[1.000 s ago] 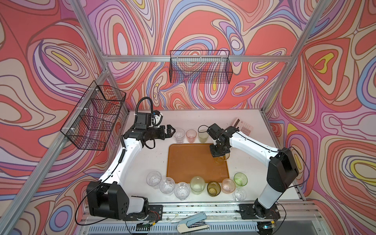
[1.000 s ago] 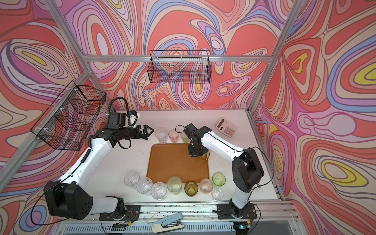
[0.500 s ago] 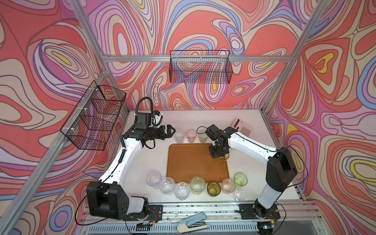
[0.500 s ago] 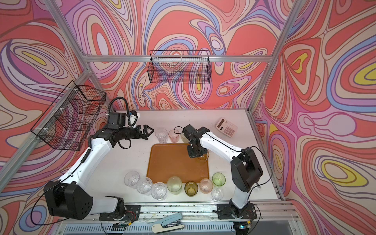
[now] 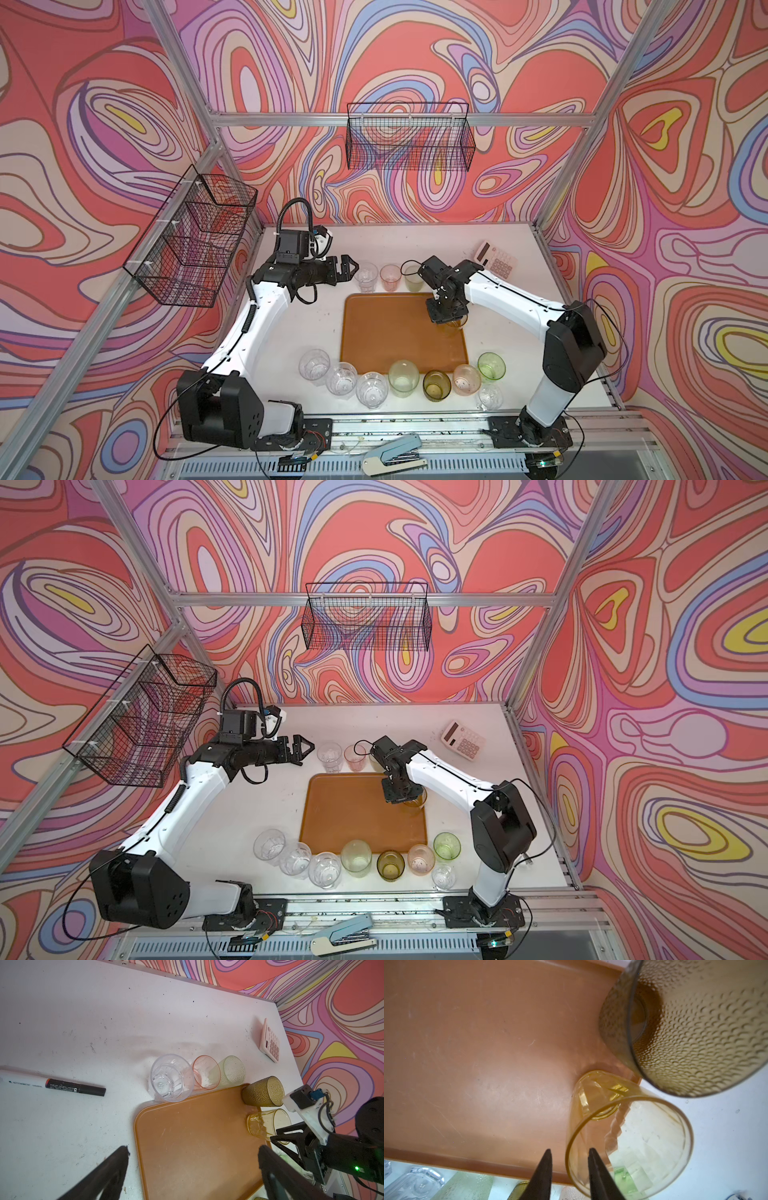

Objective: Place the glasses into the tray
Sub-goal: 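Lower the yellow glass onto the tray beside the dark olive glass, then open the right gripper and move it to the green glass nearer the robot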

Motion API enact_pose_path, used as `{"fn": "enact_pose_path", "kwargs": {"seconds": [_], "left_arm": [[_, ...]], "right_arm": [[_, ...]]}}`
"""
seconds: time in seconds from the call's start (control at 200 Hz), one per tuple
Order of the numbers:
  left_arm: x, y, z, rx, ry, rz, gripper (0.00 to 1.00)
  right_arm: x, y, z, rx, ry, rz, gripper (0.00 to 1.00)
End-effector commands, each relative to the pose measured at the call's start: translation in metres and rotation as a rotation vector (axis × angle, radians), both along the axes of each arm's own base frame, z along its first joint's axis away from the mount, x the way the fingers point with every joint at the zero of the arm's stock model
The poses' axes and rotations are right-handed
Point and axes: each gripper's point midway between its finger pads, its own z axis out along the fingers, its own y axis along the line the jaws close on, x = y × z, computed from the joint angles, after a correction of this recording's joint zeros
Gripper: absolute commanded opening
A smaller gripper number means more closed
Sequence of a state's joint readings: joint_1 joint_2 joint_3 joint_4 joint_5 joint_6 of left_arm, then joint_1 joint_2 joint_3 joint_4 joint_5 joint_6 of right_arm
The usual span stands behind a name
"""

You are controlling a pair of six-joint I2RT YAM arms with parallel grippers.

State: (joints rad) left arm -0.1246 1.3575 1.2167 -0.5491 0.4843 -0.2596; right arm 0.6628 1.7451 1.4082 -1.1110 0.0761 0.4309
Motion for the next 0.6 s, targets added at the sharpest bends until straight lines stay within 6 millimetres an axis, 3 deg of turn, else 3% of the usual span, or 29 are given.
{"fn": "enact_pose_path", "kwargs": {"seconds": [0.0,0.24,0.596], "left_arm": [[0.001,-0.001,-0.004,-0.009,0.01,-0.004,1.0],[0.001,0.001,-0.004,0.004,0.003,0.0,1.0],[0.002,0.002,-0.005,0.017,0.001,0.003,1.0]], "right_arm": [[0.0,0.0,0.019,0.002,-0.038,-0.005,0.36],[-0.007,-0.01,0.042,-0.001,-0.064,-0.015,0.41],[-0.03,-0.028,0.067,0.0,-0.05,-0.071,0.41]]}}
